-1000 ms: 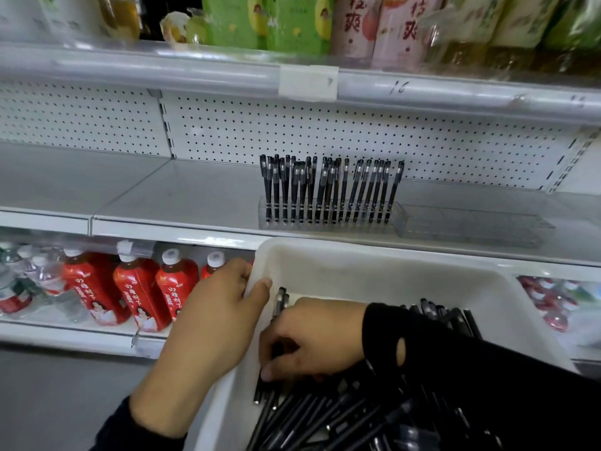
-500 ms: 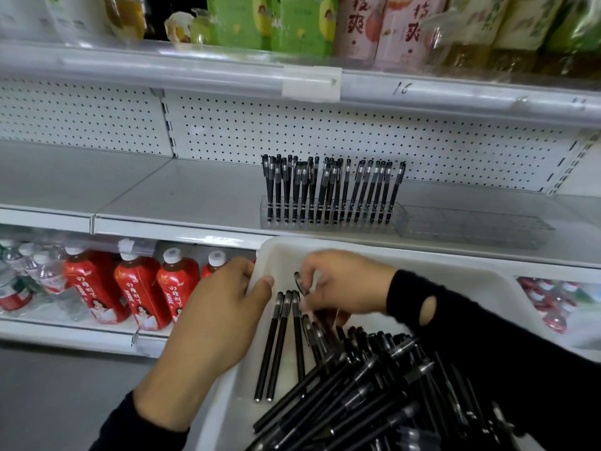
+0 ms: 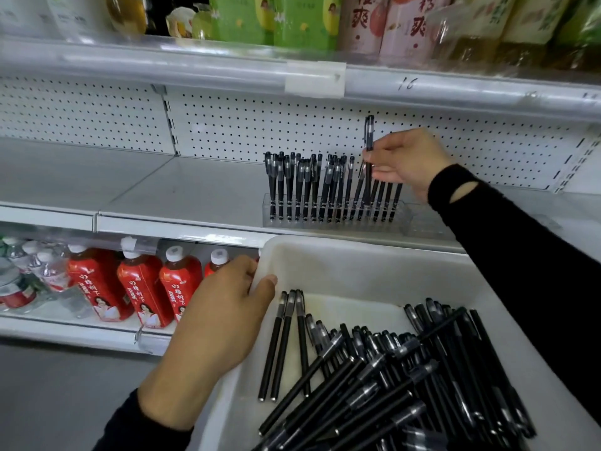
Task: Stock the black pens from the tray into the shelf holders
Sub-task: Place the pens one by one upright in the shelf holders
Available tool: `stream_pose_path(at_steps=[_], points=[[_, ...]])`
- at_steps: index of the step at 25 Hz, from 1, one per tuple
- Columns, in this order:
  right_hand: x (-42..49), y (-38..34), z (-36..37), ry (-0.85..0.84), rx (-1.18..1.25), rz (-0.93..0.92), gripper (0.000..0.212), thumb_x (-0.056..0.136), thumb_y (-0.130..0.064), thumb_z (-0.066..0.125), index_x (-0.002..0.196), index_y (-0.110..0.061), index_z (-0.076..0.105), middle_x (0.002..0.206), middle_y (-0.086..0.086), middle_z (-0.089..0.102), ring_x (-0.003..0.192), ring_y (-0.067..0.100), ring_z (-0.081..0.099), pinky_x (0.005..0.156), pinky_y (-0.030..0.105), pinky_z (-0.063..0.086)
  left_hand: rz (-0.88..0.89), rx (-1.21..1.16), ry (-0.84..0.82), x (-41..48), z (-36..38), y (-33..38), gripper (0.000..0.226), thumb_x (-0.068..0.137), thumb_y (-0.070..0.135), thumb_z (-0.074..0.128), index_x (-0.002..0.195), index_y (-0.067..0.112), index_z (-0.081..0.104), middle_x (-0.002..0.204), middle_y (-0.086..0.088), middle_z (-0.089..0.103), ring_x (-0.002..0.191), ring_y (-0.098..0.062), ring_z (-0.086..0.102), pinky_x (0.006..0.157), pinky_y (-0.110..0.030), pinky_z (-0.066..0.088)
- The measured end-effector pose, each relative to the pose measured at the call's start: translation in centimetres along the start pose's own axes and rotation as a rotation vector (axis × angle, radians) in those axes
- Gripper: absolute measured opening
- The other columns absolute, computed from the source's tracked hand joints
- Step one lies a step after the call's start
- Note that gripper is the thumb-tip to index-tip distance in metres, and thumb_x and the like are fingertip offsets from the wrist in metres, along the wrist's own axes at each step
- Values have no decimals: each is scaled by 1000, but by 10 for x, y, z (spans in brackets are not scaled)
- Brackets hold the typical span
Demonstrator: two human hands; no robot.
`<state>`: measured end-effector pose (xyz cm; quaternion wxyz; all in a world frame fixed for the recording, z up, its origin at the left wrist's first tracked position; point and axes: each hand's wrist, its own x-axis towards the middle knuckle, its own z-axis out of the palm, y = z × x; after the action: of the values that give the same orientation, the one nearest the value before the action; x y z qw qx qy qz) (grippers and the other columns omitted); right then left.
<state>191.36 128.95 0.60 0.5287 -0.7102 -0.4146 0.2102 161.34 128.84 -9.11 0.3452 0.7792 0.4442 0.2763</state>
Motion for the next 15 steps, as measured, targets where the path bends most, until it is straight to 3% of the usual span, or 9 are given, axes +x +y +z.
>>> stream_pose_path(at_steps=[6,9,15], points=[[41,49,20,231,-121,-88,20,85,-13,77,75,-26,66,88,-3,74,82,22,75,82,37,61,-4,12,0,-1,0,1,18,96,39,53,89,25,60,70,-1,68,68,-16,63,64,-37,50],[49,58,29,218,-116,-97,14,88,-12,74,82,-22,67,99,5,75,78,17,75,79,35,62,-6,1,-5,0,0,0,18,96,39,53,89,24,60,70,-2,68,69,-16,64,66,-39,51],[50,57,28,175,-129,-103,18,88,-11,75,78,-22,65,89,-1,71,81,21,75,80,40,62,-9,8,-6,-1,0,2,18,96,39,53,88,24,61,69,-2,67,67,-16,63,63,-36,49]])
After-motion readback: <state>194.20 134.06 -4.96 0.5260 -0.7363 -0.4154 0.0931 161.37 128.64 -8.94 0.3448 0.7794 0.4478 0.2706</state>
